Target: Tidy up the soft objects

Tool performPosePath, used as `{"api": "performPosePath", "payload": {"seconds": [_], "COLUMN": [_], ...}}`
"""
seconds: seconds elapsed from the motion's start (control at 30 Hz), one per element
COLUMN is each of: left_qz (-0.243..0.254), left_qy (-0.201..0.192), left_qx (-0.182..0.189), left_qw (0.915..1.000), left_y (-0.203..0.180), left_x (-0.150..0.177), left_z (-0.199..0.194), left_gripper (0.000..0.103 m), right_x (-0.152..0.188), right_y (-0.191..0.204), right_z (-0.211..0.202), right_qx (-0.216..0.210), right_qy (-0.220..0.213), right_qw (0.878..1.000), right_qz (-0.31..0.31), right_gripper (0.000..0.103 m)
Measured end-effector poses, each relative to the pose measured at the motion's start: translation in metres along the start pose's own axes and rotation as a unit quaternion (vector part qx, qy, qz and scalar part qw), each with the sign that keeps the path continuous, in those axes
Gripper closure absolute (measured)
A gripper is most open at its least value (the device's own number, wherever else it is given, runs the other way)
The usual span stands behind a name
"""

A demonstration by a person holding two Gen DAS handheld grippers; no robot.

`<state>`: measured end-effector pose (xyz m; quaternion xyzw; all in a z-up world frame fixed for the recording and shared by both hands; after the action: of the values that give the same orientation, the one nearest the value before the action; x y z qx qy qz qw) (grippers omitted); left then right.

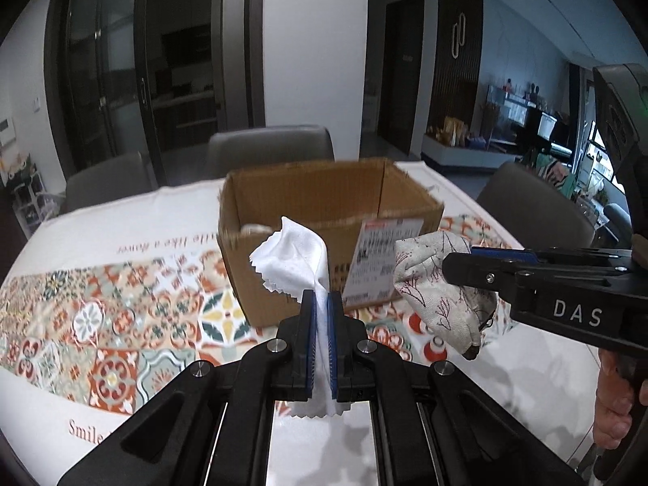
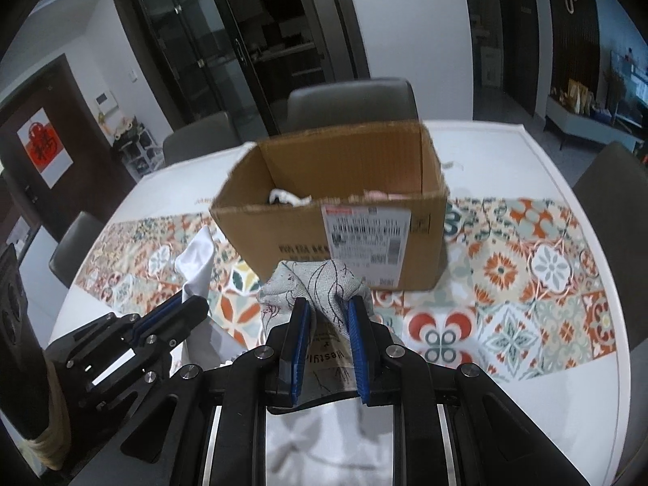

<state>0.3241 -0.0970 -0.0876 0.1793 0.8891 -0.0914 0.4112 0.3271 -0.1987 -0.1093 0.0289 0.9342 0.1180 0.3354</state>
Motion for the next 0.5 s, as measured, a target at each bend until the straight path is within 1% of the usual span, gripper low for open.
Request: {"api": "performPosePath", "payload": {"seconds": [0.2, 0.5], "left_qz": [-0.001, 0.012], "left_qy": [-0.026, -0.063], "left_qx": [0.005, 0.001], "left_qw": [0.9997, 0.9980], "left_y": [0.003, 0.009], "left_x": [-0.022, -0.053], "left_z": [-0.009, -0.015], "left_gripper": [0.096, 0.096], "right_x": [-0.018, -0.044], "right_y": [0.004, 0.010], "right_z": [-0.014, -0.029], "right_qx": [0.000, -0.002], "right_qy": [-0.029, -0.064], "right_qw": [1.000, 0.998], "right_qz": [-0.002, -0.004], "right_gripper": [0.082, 0.082]}}
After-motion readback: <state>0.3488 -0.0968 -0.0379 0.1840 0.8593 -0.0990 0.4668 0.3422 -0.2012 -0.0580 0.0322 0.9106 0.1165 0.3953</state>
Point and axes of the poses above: each gripper's, at about its wrist camera, not at the fingertips, and z roughly the way its jaws point, y to its left, x to its underside, the point moved 8 cm from there along z, roughly the way its jaws point, and after that the axes turned 2 degrees about y, right-handed, at the moved point
